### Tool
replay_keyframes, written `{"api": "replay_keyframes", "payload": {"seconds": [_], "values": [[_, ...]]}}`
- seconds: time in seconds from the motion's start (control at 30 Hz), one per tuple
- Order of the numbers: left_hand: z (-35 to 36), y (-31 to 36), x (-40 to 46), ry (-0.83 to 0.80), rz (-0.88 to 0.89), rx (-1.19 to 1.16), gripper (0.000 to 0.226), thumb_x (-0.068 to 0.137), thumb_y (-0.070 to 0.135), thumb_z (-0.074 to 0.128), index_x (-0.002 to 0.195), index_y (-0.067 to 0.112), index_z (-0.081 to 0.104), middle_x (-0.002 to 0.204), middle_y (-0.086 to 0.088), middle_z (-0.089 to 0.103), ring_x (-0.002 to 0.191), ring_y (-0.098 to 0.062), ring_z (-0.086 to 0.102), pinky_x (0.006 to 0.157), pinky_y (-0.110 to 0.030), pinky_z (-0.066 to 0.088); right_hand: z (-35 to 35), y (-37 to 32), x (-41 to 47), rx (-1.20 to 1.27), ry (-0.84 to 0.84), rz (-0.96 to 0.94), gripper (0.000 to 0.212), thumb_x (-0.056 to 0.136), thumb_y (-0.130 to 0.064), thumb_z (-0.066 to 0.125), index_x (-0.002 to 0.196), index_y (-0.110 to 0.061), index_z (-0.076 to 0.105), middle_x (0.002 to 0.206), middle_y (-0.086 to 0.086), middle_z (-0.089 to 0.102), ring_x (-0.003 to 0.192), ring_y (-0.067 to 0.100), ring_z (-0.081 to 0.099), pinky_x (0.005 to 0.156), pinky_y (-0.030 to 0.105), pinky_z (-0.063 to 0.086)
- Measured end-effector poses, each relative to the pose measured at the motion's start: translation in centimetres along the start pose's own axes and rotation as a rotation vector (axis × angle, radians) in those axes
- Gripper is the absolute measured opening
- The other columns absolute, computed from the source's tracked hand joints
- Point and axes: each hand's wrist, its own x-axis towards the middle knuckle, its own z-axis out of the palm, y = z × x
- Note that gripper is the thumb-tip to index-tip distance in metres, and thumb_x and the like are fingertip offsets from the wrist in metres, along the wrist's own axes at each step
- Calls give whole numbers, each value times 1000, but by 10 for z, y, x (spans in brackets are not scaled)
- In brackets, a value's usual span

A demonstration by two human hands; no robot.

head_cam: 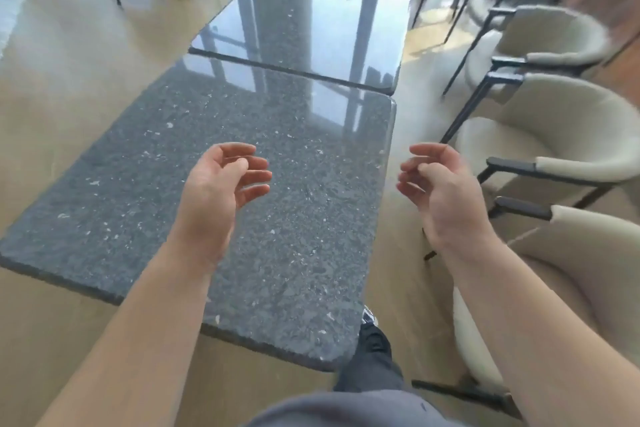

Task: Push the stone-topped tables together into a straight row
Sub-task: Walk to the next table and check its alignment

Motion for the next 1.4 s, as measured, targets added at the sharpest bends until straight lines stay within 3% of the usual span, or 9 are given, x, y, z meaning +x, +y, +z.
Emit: {"api": "replay_keyframes", "payload": {"seconds": [0.17, 0.47, 0.7, 1.03, 1.23, 1.4], "values": [[-12, 51, -42, -237, 96, 54, 20, 91, 16, 50, 103, 18, 65, 90, -2, 73, 88, -22, 71, 76, -35, 56, 11, -24, -99, 67, 147, -122, 31, 78, -5, 44, 100, -12, 64, 77, 0, 67, 71, 17, 63, 71, 32, 54], [-11, 90, -93, -371, 191, 14, 21, 92, 16, 49, 107, 15, 64, 89, -2, 73, 87, -23, 71, 76, -31, 58, 20, -62, -181, 61, 327, -348, 30, 81, -4, 44, 103, -11, 63, 74, -3, 68, 71, 16, 62, 70, 27, 54], [-14, 88, -106, -330, 182, 5, 21, 93, 17, 50, 104, 20, 67, 92, -6, 73, 89, -25, 72, 76, -31, 57, 13, -66, -190, 85, 322, -329, 30, 88, 5, 41, 104, -9, 62, 74, -2, 68, 71, 16, 62, 69, 28, 54], [-32, 80, -108, -199, 169, -59, 23, 92, 15, 49, 106, 17, 67, 92, -9, 72, 89, -27, 71, 76, -33, 58, 18, -48, -180, 48, 182, -271, 29, 79, -8, 46, 101, -15, 64, 77, -2, 69, 73, 15, 63, 71, 27, 55], [-83, 95, -92, -162, 189, -42, 21, 92, 15, 50, 104, 18, 67, 92, -8, 72, 89, -26, 71, 75, -32, 57, 71, -38, -179, 33, 134, -263, 30, 79, -8, 46, 104, -12, 62, 76, -3, 68, 73, 14, 63, 72, 29, 55], [-159, 114, -69, -160, 227, -6, 21, 91, 14, 49, 105, 15, 65, 89, -4, 73, 87, -24, 71, 75, -31, 58, 158, -17, -178, 12, 102, -270, 30, 78, -7, 46, 104, -11, 61, 75, -3, 69, 72, 14, 64, 72, 30, 56]]}}
